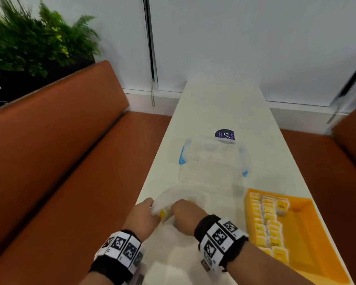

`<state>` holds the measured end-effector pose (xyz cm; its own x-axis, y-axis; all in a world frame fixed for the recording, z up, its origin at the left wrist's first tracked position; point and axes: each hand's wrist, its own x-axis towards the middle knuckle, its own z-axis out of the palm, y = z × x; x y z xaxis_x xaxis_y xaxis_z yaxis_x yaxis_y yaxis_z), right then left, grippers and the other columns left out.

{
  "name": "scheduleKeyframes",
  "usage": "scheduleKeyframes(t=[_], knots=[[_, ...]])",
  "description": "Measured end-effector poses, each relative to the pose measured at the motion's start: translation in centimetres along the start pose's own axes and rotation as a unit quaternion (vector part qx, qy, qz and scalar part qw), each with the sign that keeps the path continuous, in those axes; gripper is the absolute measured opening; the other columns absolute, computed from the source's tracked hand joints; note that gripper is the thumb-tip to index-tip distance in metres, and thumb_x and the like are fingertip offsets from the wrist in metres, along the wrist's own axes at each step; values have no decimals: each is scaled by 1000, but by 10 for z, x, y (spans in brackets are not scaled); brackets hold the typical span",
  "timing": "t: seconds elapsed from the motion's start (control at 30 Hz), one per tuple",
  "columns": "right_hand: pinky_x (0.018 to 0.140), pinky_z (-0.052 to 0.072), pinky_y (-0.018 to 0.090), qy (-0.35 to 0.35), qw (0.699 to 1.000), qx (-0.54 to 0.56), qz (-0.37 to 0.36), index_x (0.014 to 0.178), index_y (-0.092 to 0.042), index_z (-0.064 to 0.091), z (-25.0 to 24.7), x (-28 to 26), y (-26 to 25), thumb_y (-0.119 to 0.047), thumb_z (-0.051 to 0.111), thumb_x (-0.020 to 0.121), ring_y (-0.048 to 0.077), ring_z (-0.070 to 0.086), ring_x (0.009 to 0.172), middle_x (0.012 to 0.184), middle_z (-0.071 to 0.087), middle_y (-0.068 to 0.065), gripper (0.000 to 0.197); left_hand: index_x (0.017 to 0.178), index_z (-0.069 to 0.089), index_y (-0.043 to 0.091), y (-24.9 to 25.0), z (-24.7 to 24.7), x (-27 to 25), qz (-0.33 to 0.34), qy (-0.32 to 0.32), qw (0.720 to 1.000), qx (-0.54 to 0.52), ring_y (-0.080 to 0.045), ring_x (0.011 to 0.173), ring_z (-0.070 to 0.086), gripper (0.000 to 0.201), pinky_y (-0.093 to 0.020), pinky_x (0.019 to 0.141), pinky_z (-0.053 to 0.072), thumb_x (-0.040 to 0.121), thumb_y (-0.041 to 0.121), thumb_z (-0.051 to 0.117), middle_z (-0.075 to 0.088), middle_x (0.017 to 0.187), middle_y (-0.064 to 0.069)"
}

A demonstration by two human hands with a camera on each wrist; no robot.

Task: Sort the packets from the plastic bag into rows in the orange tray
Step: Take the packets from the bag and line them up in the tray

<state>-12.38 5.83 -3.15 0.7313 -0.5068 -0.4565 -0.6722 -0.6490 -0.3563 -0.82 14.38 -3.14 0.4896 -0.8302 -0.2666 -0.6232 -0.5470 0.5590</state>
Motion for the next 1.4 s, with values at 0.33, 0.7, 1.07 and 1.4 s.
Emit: scheduleKeyframes(t=[0.33, 0.7, 1.07, 1.4], knots=[[79, 38, 31, 39, 985, 39, 164, 61, -18, 38, -4, 27, -14, -22, 53, 84, 22, 49, 83, 66, 40, -1, 28, 71, 47, 18, 16, -22, -18, 132, 84, 986, -48, -11, 61, 41, 14, -23, 49, 23, 76, 10, 56, 45, 69, 5], [82, 32, 33, 8, 990, -65, 124, 96, -15, 49, 14, 28, 1, -24, 51, 92, 21, 36, 88, 94, 43, 8, 10, 65, 39, 28, 7, -11, -17, 154, 58, 985, -45, -9, 62, 41, 29, -19, 49, 24, 74, 6, 56, 48, 71, 5], [97, 39, 37, -35, 990, -2, 138, 86, -7, 56, 17, 21, 6, -23, 54, 92, 24, 52, 98, 90, 56, 8, 17, 68, 42, 25, 6, -2, -15, 146, 38, 988, -41, -13, 64, 45, 24, -19, 50, 27, 76, 8, 57, 53, 75, 2], [100, 38, 40, 83, 995, -31, 38, 118, -1, 55, 12, -5, 0, -14, 44, 96, 34, 50, 120, 126, 56, 19, 28, 76, 44, 19, 4, -1, 3, 98, 22, 995, -9, -21, 67, 47, 14, -23, 48, 26, 78, 11, 55, 51, 76, 0]])
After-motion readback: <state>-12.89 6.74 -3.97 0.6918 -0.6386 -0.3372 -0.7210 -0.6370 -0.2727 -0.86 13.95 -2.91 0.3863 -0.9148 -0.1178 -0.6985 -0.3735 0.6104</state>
